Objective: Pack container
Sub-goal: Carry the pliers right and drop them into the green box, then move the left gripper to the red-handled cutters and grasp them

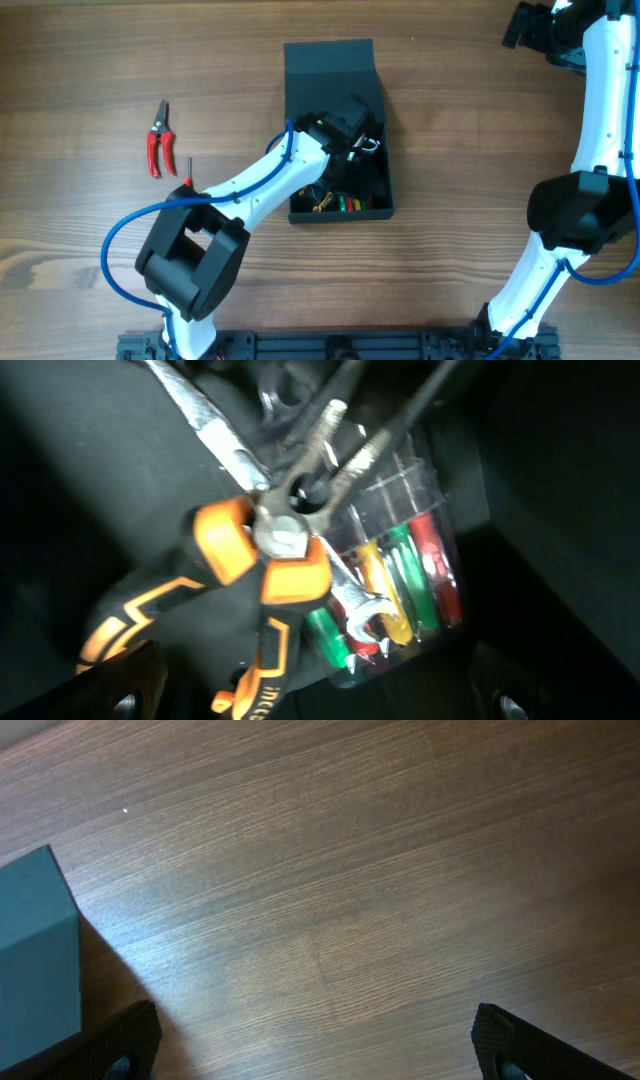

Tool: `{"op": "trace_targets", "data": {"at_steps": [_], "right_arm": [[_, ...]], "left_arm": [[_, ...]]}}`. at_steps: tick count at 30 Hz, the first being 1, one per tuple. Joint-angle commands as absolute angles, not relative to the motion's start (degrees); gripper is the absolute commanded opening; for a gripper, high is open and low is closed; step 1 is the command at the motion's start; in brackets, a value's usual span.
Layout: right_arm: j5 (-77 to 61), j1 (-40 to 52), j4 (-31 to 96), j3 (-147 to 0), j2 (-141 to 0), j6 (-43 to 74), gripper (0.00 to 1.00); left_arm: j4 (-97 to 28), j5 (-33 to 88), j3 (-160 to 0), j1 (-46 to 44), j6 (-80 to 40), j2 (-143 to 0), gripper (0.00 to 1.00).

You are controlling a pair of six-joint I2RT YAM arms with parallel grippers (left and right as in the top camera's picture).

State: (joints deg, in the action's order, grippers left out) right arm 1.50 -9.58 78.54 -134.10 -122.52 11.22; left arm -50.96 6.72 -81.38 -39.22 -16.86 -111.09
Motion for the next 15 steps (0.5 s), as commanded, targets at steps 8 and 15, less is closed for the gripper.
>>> {"op": "trace_targets", "data": {"at_steps": [8, 15], "right_arm": [[1.2, -9.3, 78.4, -135.2, -121.1, 10.7, 1.0], [1.2, -9.3, 78.4, -135.2, -121.1, 10.6, 1.0]], "left_arm": [[-57.3, 3.4, -103.2, -25.8, -16.8, -104.0, 1.0], [-73.2, -6.6, -103.0, -4.9, -18.6, -104.0, 1.0]]}}
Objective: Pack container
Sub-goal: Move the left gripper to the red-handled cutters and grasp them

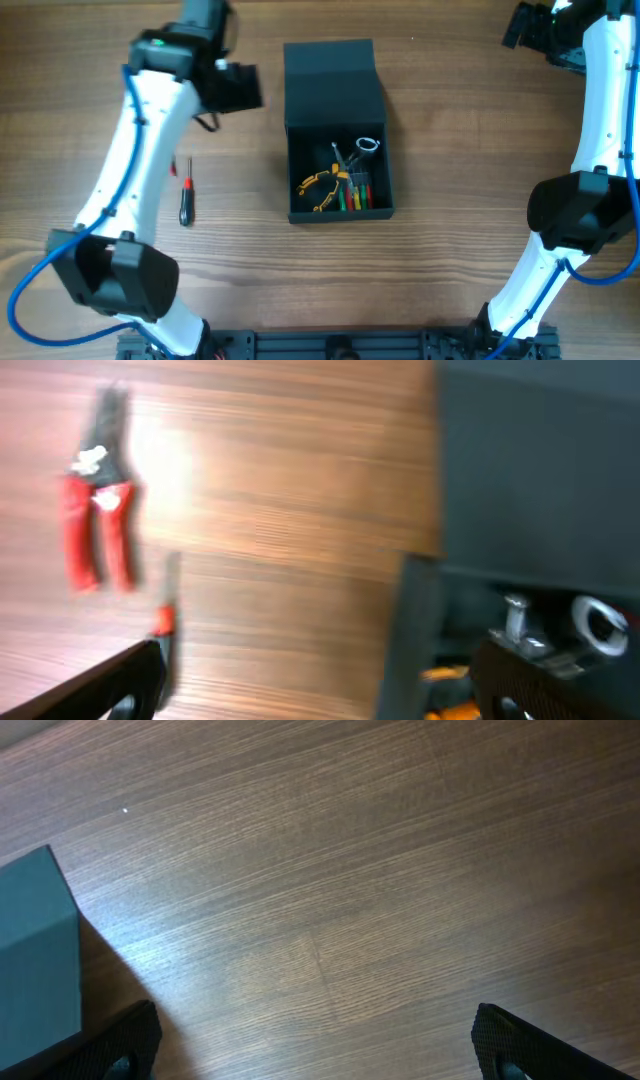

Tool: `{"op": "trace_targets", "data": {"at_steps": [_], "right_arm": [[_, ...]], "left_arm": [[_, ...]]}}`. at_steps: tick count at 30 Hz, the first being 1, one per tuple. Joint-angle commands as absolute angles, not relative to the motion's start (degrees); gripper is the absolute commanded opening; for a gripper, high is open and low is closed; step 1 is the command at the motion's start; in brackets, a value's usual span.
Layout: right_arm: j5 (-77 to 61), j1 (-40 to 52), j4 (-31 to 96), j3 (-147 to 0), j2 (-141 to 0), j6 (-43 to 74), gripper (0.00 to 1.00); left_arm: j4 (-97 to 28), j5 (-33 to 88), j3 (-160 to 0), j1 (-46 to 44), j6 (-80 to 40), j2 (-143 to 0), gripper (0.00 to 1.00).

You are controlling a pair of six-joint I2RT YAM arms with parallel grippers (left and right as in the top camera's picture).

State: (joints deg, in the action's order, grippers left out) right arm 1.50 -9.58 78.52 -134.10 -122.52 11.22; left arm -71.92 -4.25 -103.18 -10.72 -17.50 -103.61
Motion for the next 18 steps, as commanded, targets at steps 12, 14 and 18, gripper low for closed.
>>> {"op": "trace_targets", "data": {"at_steps": [12, 14, 18], "right_arm": [[1.2, -9.3, 78.4, -135.2, -121.1, 10.7, 1.0], [1.2, -9.3, 78.4, -135.2, -121.1, 10.7, 1.0], [1.2, -9.3, 78.4, -135.2, -121.1, 10.7, 1.0]], "left_arm": [[-58.7, -6.3, -77.3, 5.4, -19.3, -104.0, 1.0], [-55.3, -6.3, -74.4, 5.4, -16.4, -104.0, 1.0], [-47.2, -6.3, -71.1, 5.4, -15.4, -104.0, 1.0]]}}
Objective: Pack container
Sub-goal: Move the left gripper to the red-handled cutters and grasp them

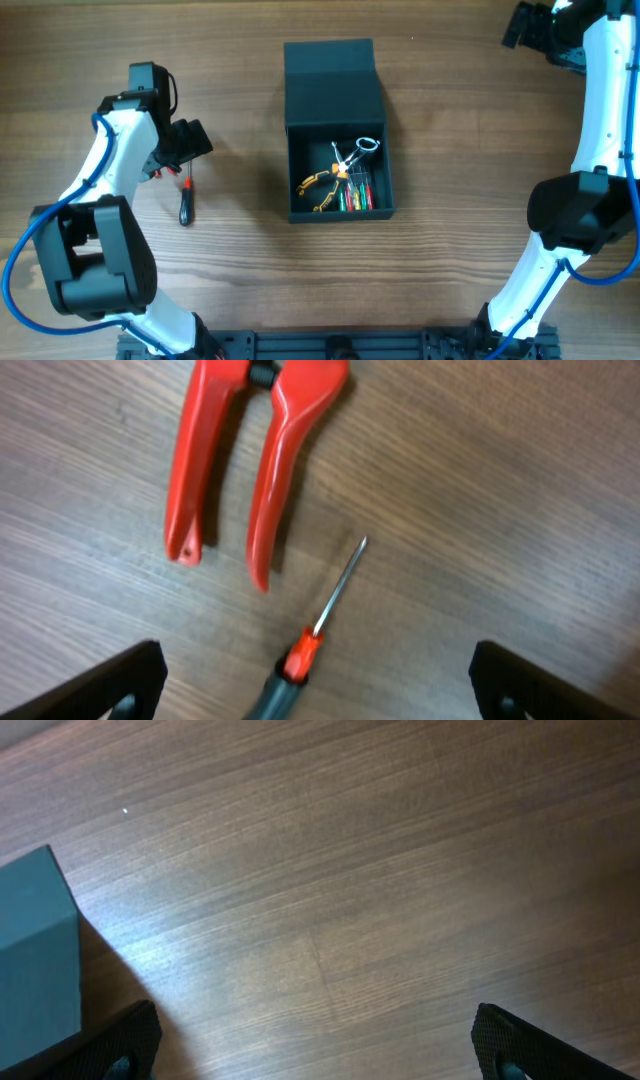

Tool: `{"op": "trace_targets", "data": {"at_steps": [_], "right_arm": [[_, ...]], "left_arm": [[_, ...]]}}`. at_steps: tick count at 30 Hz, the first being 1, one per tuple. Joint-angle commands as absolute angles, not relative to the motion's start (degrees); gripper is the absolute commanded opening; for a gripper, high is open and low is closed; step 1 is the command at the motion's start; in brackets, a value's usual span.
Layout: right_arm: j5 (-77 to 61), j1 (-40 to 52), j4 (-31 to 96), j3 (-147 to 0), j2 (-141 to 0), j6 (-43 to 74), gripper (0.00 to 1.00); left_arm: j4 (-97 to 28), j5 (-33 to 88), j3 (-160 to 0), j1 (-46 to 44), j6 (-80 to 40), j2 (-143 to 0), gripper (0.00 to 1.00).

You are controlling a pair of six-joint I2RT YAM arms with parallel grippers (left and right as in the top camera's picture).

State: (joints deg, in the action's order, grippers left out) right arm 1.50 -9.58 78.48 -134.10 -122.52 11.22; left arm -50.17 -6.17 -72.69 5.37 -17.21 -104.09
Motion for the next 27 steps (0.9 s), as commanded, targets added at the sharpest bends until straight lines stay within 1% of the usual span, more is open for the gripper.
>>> {"op": "trace_targets", "data": {"at_steps": [1, 10, 15, 20, 23, 24, 25, 26, 27], "right_arm": [[1.2, -9.3, 78.4, -135.2, -121.1, 10.7, 1.0], [1.2, -9.3, 78.4, -135.2, -121.1, 10.7, 1.0], [1.2, -9.3, 78.4, -135.2, -121.1, 10.7, 1.0], [1.2, -9.3, 78.4, -135.2, -121.1, 10.7, 1.0], [1.2, -9.3, 78.4, -135.2, -121.1, 10.7, 1.0], [1.2, -9.3, 78.4, -135.2, -121.1, 10.7, 1.0], [1.2, -9.3, 78.4, -135.2, -121.1, 10.7, 1.0], [1.2, -9.3, 78.4, -135.2, -121.1, 10.7, 1.0], [1.2, -9.3, 78.4, -135.2, -121.1, 10.6, 1.0]], "left_arm": [[-46.3, -6.3, -70.8, 5.4, -15.4, -104.2, 1.0], [-40.4, -6.0, -70.8, 7.6, -15.4, -109.9, 1.0], [-36.5, 1.5, -70.8, 10.8, -13.9, -112.6, 0.99], [-35.3, 2.1, -70.8, 10.9, -10.6, -114.3, 0.99], [-35.4, 2.1, -70.8, 10.9, -10.6, -114.3, 0.99], [-35.4, 2.1, -70.8, 10.9, -10.6, -114.3, 0.96], [-35.3, 2.1, -70.8, 10.9, -10.7, -114.3, 0.83], [-35.2, 2.1, -70.8, 10.9, -10.7, -114.3, 0.74], [-34.9, 2.1, -70.8, 10.9, -10.7, -114.3, 0.7]]}}
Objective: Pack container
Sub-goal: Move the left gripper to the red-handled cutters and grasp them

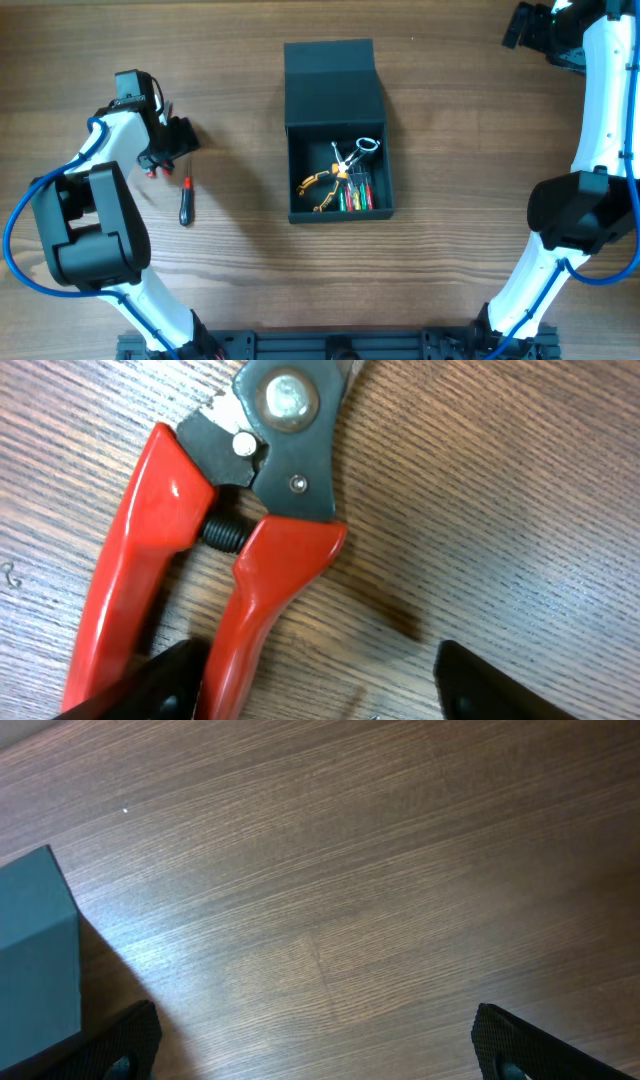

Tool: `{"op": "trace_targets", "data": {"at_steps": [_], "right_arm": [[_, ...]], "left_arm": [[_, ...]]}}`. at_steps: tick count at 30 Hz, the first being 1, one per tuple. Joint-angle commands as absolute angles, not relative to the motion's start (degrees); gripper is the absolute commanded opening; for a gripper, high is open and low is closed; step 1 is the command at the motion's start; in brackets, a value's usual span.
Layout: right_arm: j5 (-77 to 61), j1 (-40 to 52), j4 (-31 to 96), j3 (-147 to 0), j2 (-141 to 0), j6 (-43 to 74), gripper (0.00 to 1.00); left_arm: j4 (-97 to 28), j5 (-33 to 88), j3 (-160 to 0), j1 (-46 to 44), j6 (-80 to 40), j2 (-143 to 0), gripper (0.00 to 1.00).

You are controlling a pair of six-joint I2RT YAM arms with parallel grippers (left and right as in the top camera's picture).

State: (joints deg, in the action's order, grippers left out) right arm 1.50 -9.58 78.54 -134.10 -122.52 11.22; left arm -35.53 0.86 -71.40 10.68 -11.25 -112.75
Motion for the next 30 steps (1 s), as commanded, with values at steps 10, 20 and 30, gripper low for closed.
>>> {"op": "trace_targets", "data": {"at_steps": [10, 20, 30], "right_arm": [[1.2, -9.3, 78.4, -135.2, -121.1, 10.7, 1.0], [1.2, -9.3, 78.4, -135.2, -121.1, 10.7, 1.0], [1.2, -9.3, 78.4, -135.2, -121.1, 10.7, 1.0]], "left_arm": [[-34.5, 1.3, -70.8, 11.0, -10.9, -114.3, 0.53], [-34.9, -1.5, -70.8, 11.1, -11.3, -114.2, 0.38], [-35.3, -1.8, -70.9, 11.2, -11.4, -114.2, 0.04]]}}
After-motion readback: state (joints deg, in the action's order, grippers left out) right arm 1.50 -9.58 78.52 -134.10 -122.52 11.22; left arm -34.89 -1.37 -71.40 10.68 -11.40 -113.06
